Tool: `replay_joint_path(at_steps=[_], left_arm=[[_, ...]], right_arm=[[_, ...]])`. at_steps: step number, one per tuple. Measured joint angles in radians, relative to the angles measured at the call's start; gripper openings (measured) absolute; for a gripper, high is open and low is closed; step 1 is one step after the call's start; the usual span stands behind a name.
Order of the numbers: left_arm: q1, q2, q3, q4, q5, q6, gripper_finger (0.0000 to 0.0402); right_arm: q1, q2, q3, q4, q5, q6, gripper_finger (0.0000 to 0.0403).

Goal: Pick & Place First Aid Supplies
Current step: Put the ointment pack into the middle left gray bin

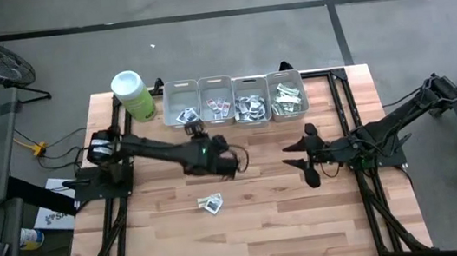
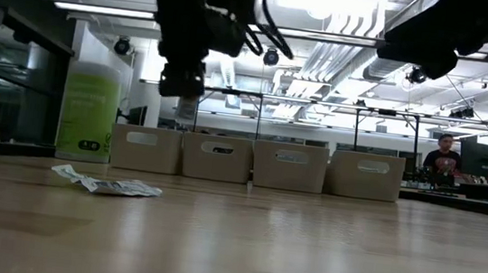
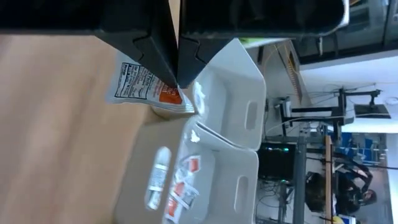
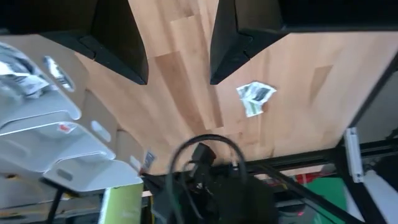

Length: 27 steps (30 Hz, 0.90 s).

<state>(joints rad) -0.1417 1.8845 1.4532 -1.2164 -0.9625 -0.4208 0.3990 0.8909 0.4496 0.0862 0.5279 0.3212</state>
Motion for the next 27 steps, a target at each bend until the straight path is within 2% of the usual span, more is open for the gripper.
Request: replay_joint_path(at_steps=[9, 13, 17, 20, 24, 27], left_arm=[[0.227, -0.001, 0.0, 0.308, 0.021, 0.418, 0.0], [0.334, -0.001, 0.001, 0.468, 0.122, 0.581, 0.0], [0.426, -0.002, 0.001, 0.574, 0.19, 0.678, 0.0], [0.492, -0.003, 0.002, 0.607, 0.308, 0.75, 0.0], [0.583, -0.003, 0.002, 0.616, 0.543, 0.808, 0.0], [0.64, -0.003, 0.002, 0.623, 0.669, 0.817, 0.0]], right_arm=[[-0.002, 0.0, 0.0, 0.001, 0.11, -0.094, 0.0165], [-0.013, 0.0, 0.0, 0.023, 0.159, -0.139, 0.0165], [-0.042, 0.0, 0.0, 0.059, 0.16, -0.212, 0.0165], [-0.069, 0.0, 0.0, 0.072, 0.158, -0.261, 0.0165], [-0.115, 0.0, 0.0, 0.073, 0.155, -0.281, 0.0165], [-0.143, 0.0, 0.0, 0.07, 0.145, -0.281, 0.0165]])
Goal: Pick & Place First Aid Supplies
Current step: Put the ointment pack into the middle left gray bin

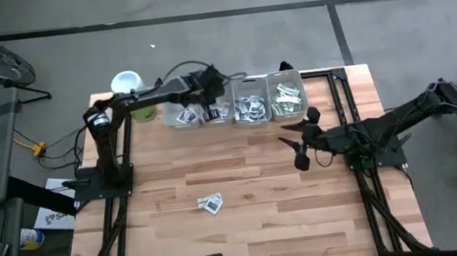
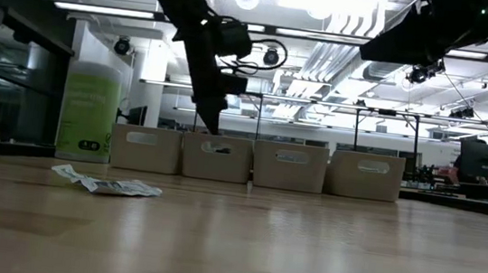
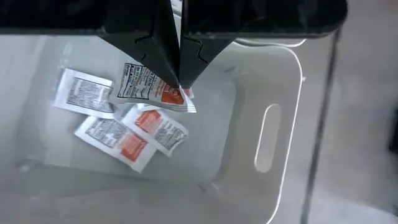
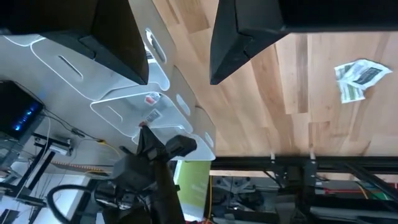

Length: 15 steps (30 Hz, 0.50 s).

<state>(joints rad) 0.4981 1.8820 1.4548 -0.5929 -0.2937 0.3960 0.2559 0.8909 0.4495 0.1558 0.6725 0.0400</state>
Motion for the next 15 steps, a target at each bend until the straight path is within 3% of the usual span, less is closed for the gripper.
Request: replay_joint_path(at_steps=[8, 15], left_arm=[[0.07, 0.0, 0.0, -0.002, 0.214, -0.008, 0.0], [0.072, 0.0, 0.0, -0.02, 0.314, -0.008, 0.0]], right_arm=[[-0.048, 0.0, 0.0, -0.01, -0.054, 0.002, 0.0165], [-0.06, 0.0, 0.0, -0.011, -0.081, 0.01, 0.0165]])
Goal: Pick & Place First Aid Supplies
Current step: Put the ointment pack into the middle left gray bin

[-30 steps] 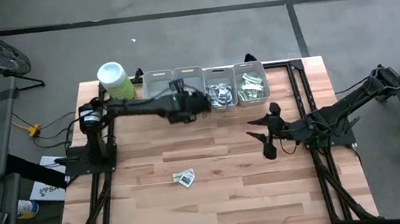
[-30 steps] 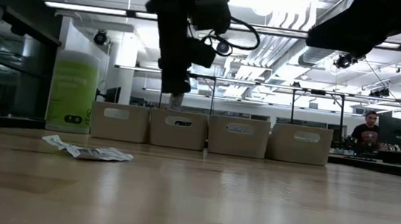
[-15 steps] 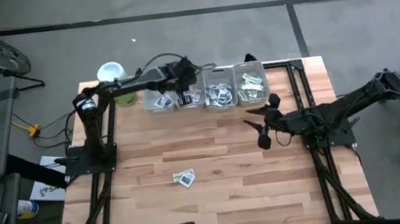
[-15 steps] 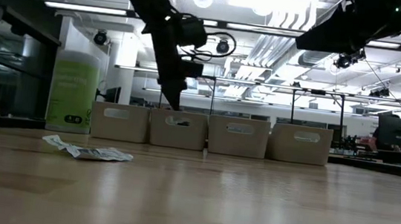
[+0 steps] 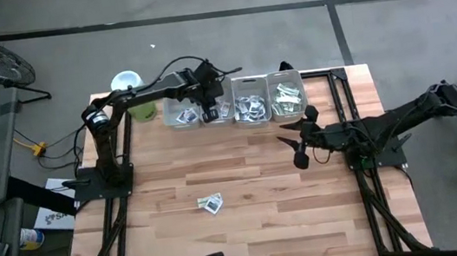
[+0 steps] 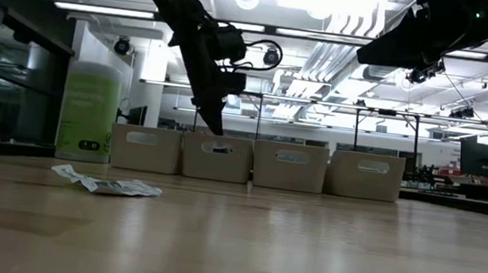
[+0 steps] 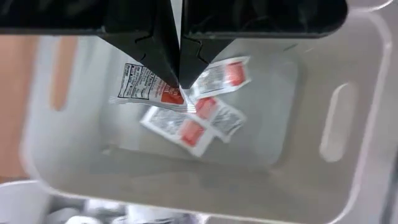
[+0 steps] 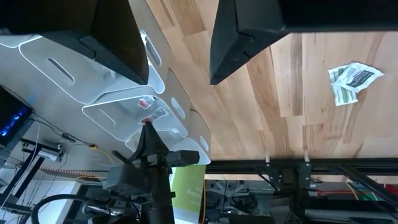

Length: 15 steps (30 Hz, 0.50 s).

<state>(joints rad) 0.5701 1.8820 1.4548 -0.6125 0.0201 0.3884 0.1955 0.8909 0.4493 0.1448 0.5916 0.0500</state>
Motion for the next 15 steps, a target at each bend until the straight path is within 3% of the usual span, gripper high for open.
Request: replay_joint_path(at_steps=[6, 15], left_arm=[[0.0, 0.0, 0.0, -0.013, 0.042, 0.0, 0.0], [0.0, 0.0, 0.0, -0.018, -0.031, -0.02, 0.0043]], right_arm=[[0.0, 0.0, 0.0, -0.001, -0.001, 0.011, 0.0165], [0.0, 0.0, 0.0, -0.007, -0.005, 0.021, 0.0165]])
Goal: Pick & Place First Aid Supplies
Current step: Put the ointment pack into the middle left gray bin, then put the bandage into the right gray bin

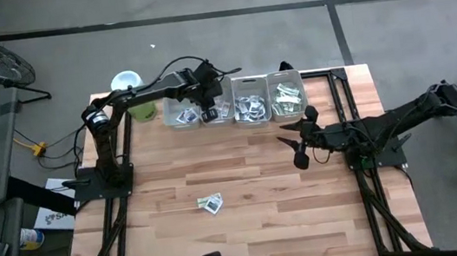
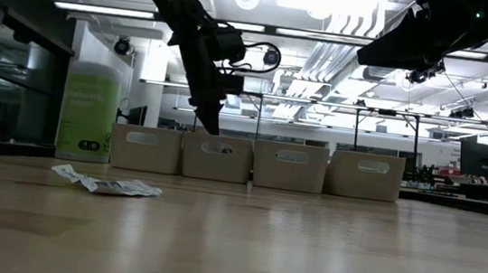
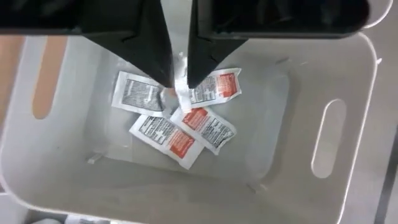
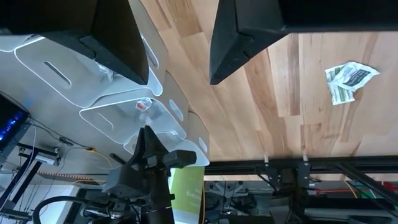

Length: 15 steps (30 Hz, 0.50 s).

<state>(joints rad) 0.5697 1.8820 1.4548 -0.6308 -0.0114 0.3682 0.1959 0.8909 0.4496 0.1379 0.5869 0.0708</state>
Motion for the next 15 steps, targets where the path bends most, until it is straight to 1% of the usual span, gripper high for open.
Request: replay_joint_path(at_steps=[4, 6, 11, 15], left_arm=[[0.0, 0.0, 0.001, -0.002, -0.041, 0.001, 0.0072], [0.0, 0.0, 0.024, -0.04, -0.045, 0.001, 0.0082], [-0.013, 0.0, 0.114, -0.191, -0.048, -0.016, 0.0089], [-0.054, -0.013, 0.179, -0.341, -0.049, -0.035, 0.009]], right_arm=[[0.0, 0.0, 0.0, 0.0, -0.001, 0.017, 0.0165], [0.0, 0.0, 0.0, 0.0, -0.002, 0.018, 0.0165], [0.0, 0.0, 0.0, -0.003, -0.022, 0.018, 0.0165], [0.0, 0.0, 0.0, -0.012, -0.045, 0.018, 0.0165]])
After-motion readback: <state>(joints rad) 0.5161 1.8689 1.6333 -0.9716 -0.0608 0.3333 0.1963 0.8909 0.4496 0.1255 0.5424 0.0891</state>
